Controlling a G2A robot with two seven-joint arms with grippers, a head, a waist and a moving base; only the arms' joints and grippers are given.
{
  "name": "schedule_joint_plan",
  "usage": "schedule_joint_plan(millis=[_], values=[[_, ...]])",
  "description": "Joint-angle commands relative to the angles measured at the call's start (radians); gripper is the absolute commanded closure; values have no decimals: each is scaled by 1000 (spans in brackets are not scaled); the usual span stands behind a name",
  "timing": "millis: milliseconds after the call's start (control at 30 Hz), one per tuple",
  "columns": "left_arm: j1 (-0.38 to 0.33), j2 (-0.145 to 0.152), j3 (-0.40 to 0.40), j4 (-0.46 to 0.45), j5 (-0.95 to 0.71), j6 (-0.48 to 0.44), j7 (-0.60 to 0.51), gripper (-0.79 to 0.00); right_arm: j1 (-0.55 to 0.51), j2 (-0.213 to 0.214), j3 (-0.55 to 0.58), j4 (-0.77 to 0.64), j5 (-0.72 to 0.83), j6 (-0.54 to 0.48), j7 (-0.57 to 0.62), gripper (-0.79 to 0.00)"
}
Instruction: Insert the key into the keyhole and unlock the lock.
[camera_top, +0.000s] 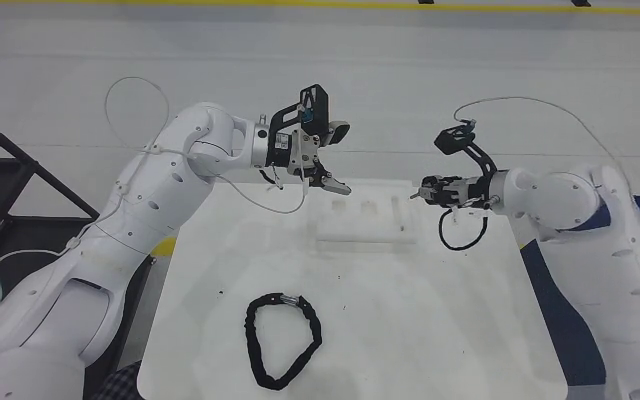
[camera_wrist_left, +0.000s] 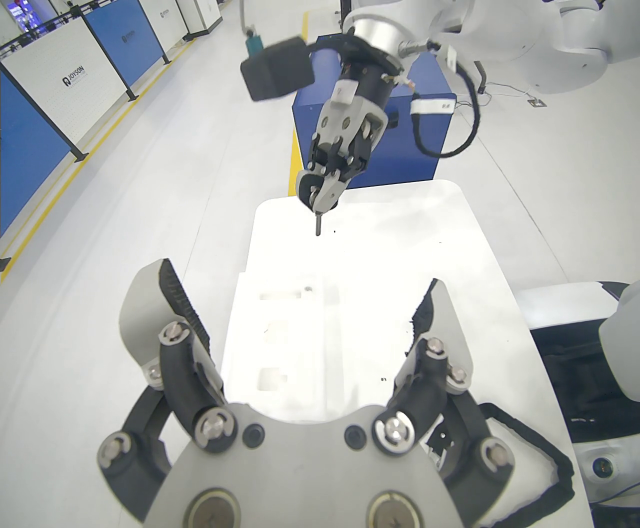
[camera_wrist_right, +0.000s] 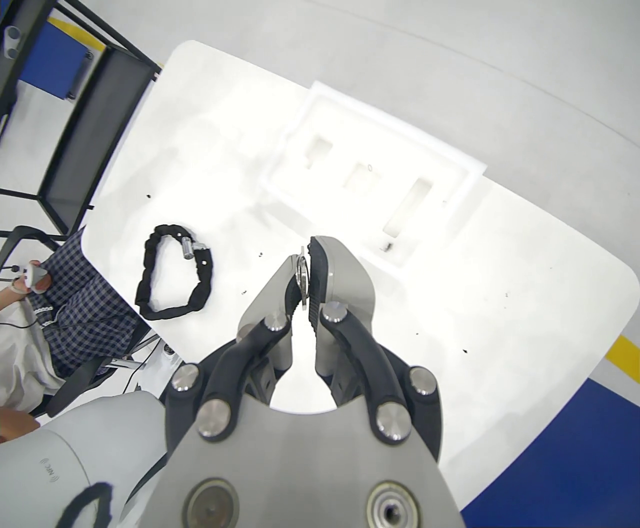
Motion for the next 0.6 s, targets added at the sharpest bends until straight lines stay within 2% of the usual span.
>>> schedule_joint_plan(millis=[0,200,567], values=[[0,0,0,0,0,0,0,-785,-33,8,44,-37,31,-9,-4,0],[0,0,0,0,0,0,0,-785,-95,22,117,-100,72,-27,-35,0],[0,0,0,0,0,0,0,-785,-108,27,129,-94,65,-29,-44,0]])
